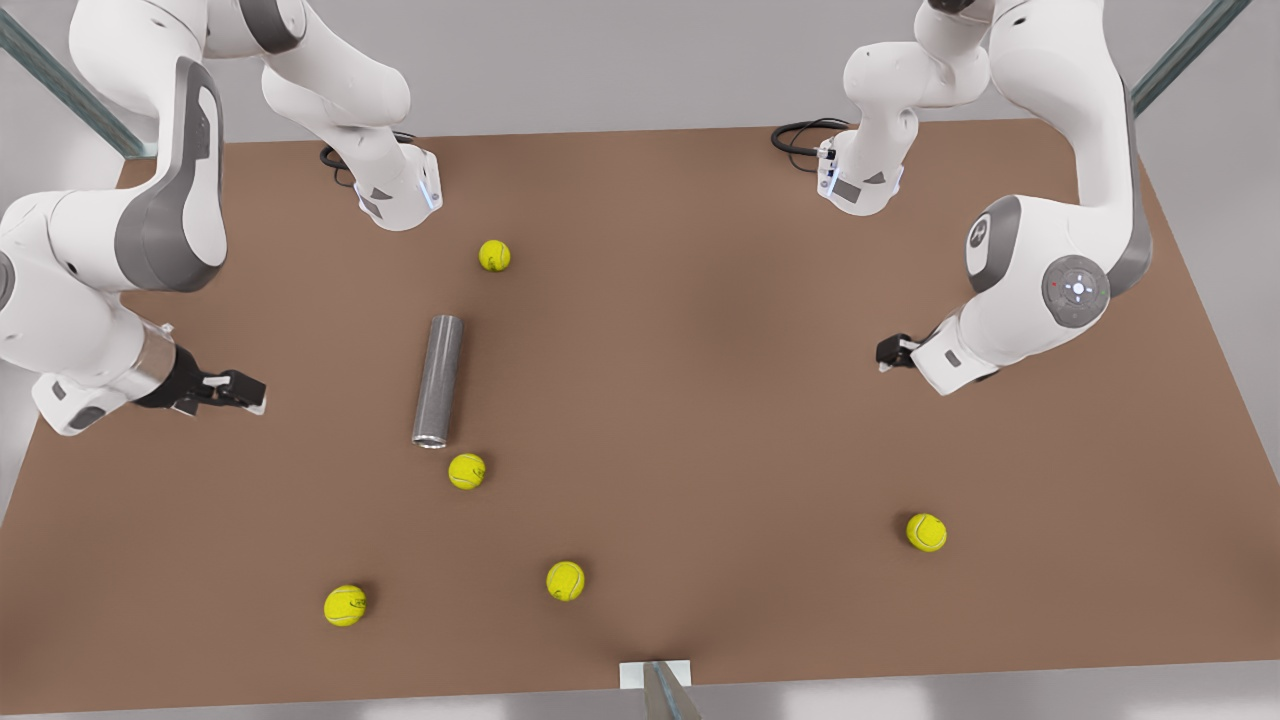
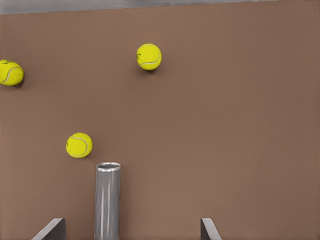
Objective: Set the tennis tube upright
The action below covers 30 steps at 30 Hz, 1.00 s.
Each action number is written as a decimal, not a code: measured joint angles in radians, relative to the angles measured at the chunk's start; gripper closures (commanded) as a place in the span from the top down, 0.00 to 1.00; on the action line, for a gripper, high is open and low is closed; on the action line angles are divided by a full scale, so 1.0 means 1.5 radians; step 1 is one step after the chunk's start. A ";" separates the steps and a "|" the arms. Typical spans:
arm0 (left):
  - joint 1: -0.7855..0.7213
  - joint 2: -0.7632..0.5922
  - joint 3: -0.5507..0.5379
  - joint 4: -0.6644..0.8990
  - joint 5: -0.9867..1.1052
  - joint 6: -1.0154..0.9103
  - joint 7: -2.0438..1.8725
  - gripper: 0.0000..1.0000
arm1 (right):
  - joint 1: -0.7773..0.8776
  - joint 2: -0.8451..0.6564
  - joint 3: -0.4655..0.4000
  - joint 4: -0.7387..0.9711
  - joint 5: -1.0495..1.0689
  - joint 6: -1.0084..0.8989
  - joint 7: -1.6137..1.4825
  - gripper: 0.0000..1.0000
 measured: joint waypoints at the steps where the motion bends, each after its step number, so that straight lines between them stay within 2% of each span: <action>1: 0.000 0.001 0.000 -0.001 0.000 0.004 0.001 1.00 | 0.000 0.001 0.000 0.000 0.001 0.003 0.001 1.00; 6: 0.000 0.003 0.002 -0.007 0.001 0.011 0.005 1.00 | 0.006 0.010 0.001 0.000 0.002 0.011 0.004 1.00; 9: 0.000 0.005 0.003 -0.013 0.003 0.008 0.006 1.00 | 0.083 0.047 0.002 -0.005 0.000 0.008 0.006 1.00; 11: 0.000 0.003 0.003 -0.014 0.003 0.002 0.006 1.00 | 0.123 0.041 0.002 -0.069 -0.003 0.020 0.008 1.00; 15: 0.000 0.010 0.003 -0.014 0.003 -0.004 0.007 1.00 | 0.191 -0.051 0.007 -0.316 -0.005 0.097 0.045 1.00; 18: 0.000 0.025 0.003 -0.015 0.002 -0.003 0.007 1.00 | 0.205 -0.067 0.011 -0.411 -0.001 0.162 0.101 1.00; 22: 0.000 0.036 0.003 -0.015 0.001 -0.002 0.007 1.00 | 0.189 -0.053 0.010 -0.497 0.002 0.261 0.195 1.00; 30: 0.000 0.065 0.003 -0.017 0.001 0.016 0.007 1.00 | 0.196 0.039 0.010 -0.523 -0.002 0.386 0.351 1.00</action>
